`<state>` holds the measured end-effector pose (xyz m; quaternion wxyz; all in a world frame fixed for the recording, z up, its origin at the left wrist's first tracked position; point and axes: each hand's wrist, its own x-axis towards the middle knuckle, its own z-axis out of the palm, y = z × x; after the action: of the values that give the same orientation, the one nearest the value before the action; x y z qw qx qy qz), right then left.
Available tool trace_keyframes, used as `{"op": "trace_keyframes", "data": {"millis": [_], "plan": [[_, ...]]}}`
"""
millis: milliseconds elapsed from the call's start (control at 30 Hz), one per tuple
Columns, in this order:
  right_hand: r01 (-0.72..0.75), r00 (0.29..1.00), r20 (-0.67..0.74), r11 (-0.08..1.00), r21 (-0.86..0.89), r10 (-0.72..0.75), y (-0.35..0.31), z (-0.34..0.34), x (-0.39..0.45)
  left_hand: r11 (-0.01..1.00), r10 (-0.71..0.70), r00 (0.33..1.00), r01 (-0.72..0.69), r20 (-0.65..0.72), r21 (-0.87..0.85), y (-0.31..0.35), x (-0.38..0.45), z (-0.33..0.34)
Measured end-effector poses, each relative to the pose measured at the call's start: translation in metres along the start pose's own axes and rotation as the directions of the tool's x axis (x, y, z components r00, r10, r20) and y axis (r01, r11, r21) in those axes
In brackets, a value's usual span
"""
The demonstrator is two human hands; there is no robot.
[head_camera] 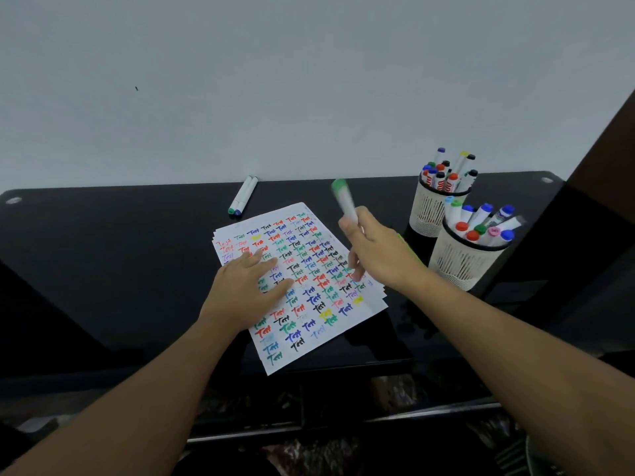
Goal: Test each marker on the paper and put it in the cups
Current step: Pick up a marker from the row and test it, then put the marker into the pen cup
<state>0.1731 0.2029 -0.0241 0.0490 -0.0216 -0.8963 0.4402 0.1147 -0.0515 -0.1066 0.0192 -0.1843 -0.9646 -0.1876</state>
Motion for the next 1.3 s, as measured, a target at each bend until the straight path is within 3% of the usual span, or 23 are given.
{"op": "trace_keyframes", "data": {"millis": [67,167,367,567,767,900,1100,1300], "plan": [[-0.009,0.998,-0.068,0.999,-0.046,0.006,-0.001,-0.006,-0.001,1.0,-0.001,1.0,0.001,0.006,0.003,0.0,0.0,0.0],[0.054,0.968,-0.226,0.973,-0.225,-0.106,-0.003,-0.018,-0.004,1.0,0.001,1.0,-0.001,0.004,0.004,0.002,0.0,-0.001],[0.14,0.897,-0.374,0.954,-0.265,-0.236,-0.015,-0.062,-0.017,1.0,-0.01,1.0,0.01,-0.001,0.004,0.002,-0.001,0.0],[-0.02,0.824,-0.55,0.962,-0.271,-0.137,-0.012,-0.124,-0.031,1.0,-0.01,1.0,0.009,0.01,0.025,0.001,0.0,0.0],[-0.198,0.831,-0.555,0.956,-0.215,0.047,0.011,-0.153,-0.046,1.0,-0.006,1.0,0.006,0.006,0.024,0.0,0.001,0.003],[-0.292,0.89,-0.431,0.912,-0.289,0.148,0.028,-0.151,-0.044,1.0,-0.011,1.0,0.011,0.008,0.023,-0.001,0.001,0.004],[-0.182,0.855,-0.518,0.949,-0.257,0.023,0.036,-0.15,-0.039,1.0,-0.011,1.0,0.011,0.001,0.013,-0.001,0.001,0.003],[-0.366,0.879,-0.462,0.792,-0.489,0.121,0.045,-0.146,-0.034,1.0,-0.007,1.0,0.006,0.004,0.003,0.0,0.001,0.002]]}}
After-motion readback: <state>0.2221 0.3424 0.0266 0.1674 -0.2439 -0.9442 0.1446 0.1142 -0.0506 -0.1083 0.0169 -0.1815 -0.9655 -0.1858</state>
